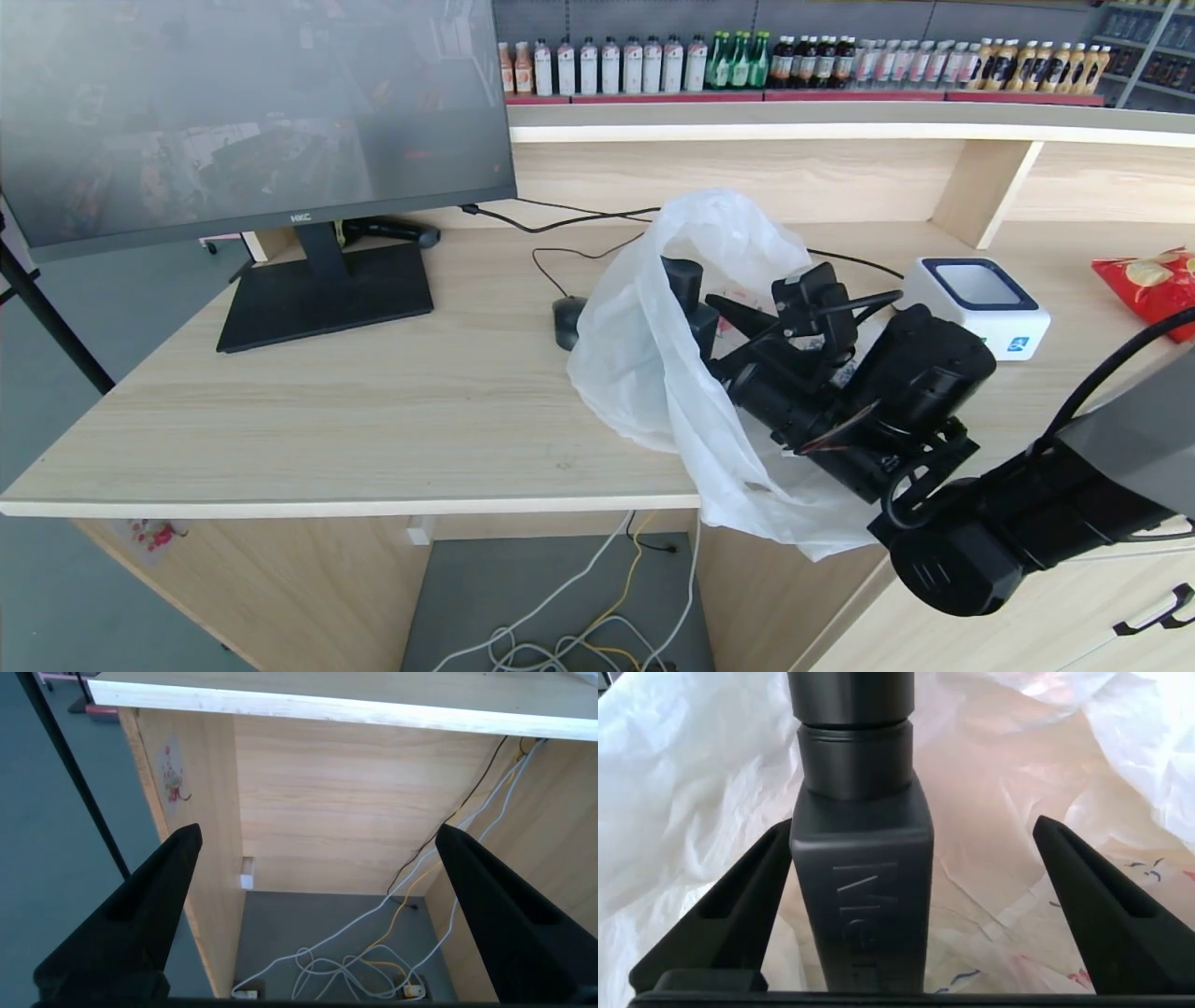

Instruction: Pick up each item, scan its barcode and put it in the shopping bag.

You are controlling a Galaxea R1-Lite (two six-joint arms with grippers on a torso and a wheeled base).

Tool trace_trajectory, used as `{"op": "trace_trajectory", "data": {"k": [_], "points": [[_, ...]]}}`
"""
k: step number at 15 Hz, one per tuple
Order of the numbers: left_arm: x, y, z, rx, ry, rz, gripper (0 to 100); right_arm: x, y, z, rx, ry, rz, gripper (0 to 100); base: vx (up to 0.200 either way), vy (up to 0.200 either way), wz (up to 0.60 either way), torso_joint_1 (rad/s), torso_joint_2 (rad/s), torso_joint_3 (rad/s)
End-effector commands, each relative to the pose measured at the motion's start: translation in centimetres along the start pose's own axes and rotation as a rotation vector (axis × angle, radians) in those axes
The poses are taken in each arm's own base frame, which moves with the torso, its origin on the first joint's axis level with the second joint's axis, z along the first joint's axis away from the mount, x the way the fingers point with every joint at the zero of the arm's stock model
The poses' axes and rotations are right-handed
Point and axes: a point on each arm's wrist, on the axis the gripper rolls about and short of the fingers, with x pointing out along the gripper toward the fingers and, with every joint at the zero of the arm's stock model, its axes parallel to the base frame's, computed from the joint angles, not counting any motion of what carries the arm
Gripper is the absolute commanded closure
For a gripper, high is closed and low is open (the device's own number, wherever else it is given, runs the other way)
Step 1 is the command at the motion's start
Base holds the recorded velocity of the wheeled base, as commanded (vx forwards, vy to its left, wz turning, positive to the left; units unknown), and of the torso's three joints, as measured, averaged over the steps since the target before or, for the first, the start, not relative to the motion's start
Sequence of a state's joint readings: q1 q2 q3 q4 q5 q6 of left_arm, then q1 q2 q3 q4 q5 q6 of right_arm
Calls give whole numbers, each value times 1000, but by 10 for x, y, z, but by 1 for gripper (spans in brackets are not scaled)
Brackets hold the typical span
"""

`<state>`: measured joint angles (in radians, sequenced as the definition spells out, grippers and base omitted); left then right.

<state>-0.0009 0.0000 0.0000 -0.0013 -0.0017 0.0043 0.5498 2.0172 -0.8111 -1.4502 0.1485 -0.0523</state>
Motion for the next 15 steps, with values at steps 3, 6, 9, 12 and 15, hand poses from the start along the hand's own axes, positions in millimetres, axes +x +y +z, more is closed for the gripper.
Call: {"op": "trace_trajectory", "data": {"k": [3,6,9,12,15], "points": [[0,0,0,0,0,-1,0,-8,-1,24,-16,-56,-3,0,0,0,0,0,0,0],[0,0,0,0,0,1,0,-21,1,37,-32,-65,-6,0,0,0,0,0,0,0],[0,0,0,0,0,1,0,-35,2,50,-34,-82,-5,0,0,0,0,0,0,0],[0,0,0,0,0,-1,0,-45,0,66,-42,-121,-17,0,0,0,0,0,0,0],[0,0,0,0,0,1,0,-64,2,75,-45,-123,-23,0,0,0,0,0,0,0]]}}
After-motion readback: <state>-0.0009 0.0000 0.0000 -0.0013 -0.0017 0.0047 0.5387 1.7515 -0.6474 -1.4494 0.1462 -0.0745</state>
